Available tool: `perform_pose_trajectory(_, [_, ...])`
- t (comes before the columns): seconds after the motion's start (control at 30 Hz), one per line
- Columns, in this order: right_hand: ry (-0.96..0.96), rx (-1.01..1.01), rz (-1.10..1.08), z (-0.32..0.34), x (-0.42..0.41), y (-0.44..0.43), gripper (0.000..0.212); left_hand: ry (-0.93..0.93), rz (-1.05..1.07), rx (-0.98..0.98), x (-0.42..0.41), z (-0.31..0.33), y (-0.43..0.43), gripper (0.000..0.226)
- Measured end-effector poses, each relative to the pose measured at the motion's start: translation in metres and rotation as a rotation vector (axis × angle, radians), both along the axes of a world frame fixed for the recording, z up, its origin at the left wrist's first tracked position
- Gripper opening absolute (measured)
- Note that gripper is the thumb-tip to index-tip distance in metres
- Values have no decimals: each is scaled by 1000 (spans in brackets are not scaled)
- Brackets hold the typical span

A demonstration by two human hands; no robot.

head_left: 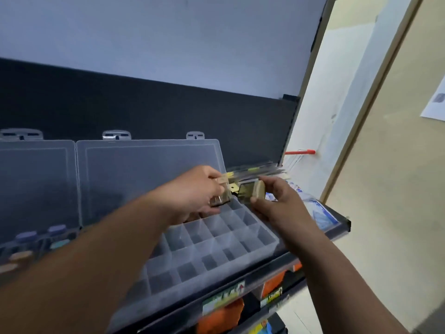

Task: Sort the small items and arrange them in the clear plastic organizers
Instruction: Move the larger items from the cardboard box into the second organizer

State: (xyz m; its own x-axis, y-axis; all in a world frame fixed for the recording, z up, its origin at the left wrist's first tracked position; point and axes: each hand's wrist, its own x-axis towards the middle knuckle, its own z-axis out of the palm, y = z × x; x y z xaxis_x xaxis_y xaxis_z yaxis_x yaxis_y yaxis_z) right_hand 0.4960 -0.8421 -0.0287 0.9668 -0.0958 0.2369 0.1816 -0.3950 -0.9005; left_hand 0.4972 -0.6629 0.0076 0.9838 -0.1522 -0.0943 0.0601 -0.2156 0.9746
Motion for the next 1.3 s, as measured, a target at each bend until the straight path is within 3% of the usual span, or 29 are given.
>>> perform_pose_trajectory(0.1, [-58,-213,83,1,38,-21,48,-180,71,357,24,-7,-17,39])
perform_pose_trajectory(0.17, [-42,-244,175,0,60,-30,43,-229,91,448,40,-11,-26,51])
perform_pose_trajectory(0.27, [-28,-332,270,-3,85,-35,40,-253,139,605,54,-17,-33,46])
perform_pose_trajectory(0.4, [-17,-446,421,-8,114,-34,36,-241,173,711,67,-27,-40,42])
perform_pose_trajectory(0.67, [31,-723,551,-24,138,-27,48,-112,103,943,79,-44,-42,44])
perform_pose_trajectory(0.97, [90,-722,610,-26,146,-25,49,-74,98,1134,90,-54,-43,58])
perform_pose_trajectory(1.13, [17,-693,592,-20,141,-25,46,-131,161,1093,80,-50,-37,63])
perform_pose_trajectory(1.3, [-174,-834,508,-6,117,-4,50,-272,248,1197,46,-37,-17,64])
